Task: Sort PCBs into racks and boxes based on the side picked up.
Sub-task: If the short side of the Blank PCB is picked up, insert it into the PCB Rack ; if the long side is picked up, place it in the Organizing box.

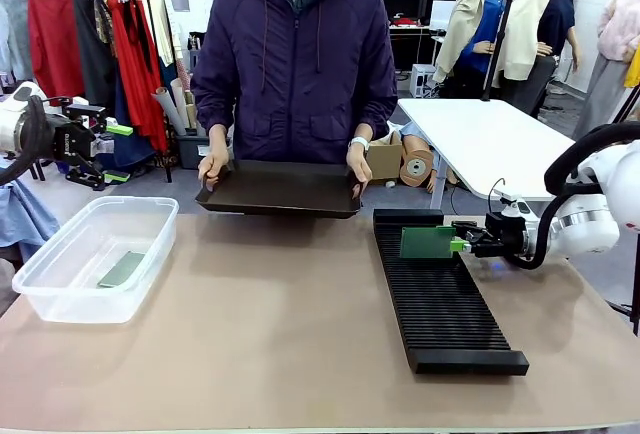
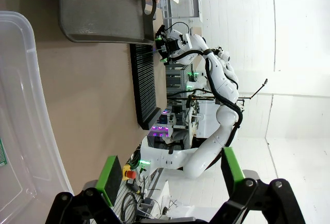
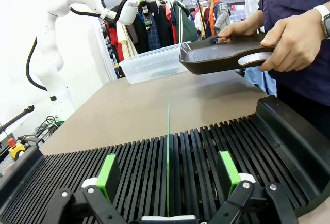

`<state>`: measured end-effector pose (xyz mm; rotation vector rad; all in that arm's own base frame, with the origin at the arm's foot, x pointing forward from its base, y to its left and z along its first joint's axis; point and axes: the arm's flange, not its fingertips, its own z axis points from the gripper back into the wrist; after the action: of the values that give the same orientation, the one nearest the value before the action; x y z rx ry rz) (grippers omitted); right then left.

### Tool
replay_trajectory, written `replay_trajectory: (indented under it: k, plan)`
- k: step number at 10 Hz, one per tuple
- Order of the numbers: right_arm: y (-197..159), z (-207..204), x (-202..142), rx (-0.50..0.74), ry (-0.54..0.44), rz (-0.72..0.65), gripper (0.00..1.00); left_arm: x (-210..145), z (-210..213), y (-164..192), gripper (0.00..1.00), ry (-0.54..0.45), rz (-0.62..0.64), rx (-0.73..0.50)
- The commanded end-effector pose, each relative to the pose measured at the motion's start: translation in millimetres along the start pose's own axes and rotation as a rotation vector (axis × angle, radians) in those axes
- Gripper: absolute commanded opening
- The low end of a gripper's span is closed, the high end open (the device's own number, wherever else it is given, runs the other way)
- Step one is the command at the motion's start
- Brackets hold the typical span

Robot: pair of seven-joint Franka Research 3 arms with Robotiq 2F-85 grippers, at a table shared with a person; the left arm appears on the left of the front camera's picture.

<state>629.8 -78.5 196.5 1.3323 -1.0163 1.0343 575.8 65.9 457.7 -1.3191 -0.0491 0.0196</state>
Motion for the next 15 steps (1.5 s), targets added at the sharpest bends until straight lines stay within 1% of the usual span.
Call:
replay_trajectory:
  k: [1,8,10,13,14,15]
  plan:
    - [1,0,-1,-0.001,-0.003,-0.001,1.0,-1,0,-2,1.0,-0.007,0.007,0.004]
    - [0,0,0,0.0,0.0,0.0,1.0,-1,0,-2,1.0,-0.007,0.007,0.004]
    - [2,-14,24,0.0,-0.011,0.005,1.0,-1,0,-2,1.0,-0.007,0.007,0.004]
    - [6,-24,65,-0.009,0.027,0.02,1.0,-1,0,-2,1.0,-0.007,0.007,0.004]
    - [8,-27,77,-0.015,0.043,0.014,1.0,-1,0,-2,1.0,-0.007,0.007,0.004]
    - [13,-29,90,-0.026,0.056,-0.04,1.0,-1,0,-2,1.0,-0.007,0.007,0.004]
